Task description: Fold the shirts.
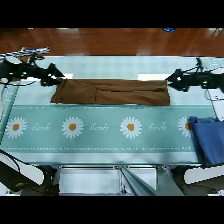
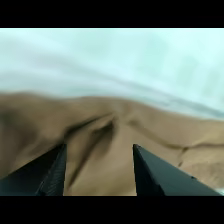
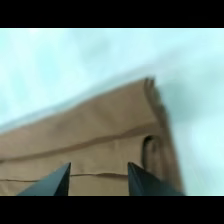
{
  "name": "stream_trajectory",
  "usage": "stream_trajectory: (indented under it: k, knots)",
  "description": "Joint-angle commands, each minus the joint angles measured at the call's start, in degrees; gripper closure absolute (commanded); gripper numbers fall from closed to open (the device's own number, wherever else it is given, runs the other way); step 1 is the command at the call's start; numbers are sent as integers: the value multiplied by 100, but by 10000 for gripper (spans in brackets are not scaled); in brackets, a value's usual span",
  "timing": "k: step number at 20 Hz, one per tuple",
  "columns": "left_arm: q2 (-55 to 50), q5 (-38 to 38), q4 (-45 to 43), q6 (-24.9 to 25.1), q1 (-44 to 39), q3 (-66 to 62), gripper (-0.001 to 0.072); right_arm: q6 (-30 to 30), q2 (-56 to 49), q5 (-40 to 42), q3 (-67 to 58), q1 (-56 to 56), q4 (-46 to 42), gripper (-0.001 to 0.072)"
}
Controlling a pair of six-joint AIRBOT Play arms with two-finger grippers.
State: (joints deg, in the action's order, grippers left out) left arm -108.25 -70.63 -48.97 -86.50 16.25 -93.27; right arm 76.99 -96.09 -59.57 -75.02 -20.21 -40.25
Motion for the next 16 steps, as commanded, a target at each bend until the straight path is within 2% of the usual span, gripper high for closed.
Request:
stream_trajectory:
  k: [1,4,7,10,12,16]
  knots:
    - [317,-1213,-426,-125,721,-313,202,24,470,-1027,-282,-807,-426,295]
    - [1327,-1117,-964,151,1056,-114,202,61,977,-1200,-63,-1399,-1163,295]
    - [2774,-83,-1141,208,876,1130,202,101,1102,-702,767,-1539,-1163,295]
    - [4446,1294,-1141,267,133,3119,203,127,1019,197,1600,-1274,-380,295]
    - [5156,1862,-1117,264,-413,4175,202,-74,730,221,1609,-1029,22,295]
    - [5375,1919,-1106,72,-1106,4951,202,-155,68,63,1290,-522,442,295]
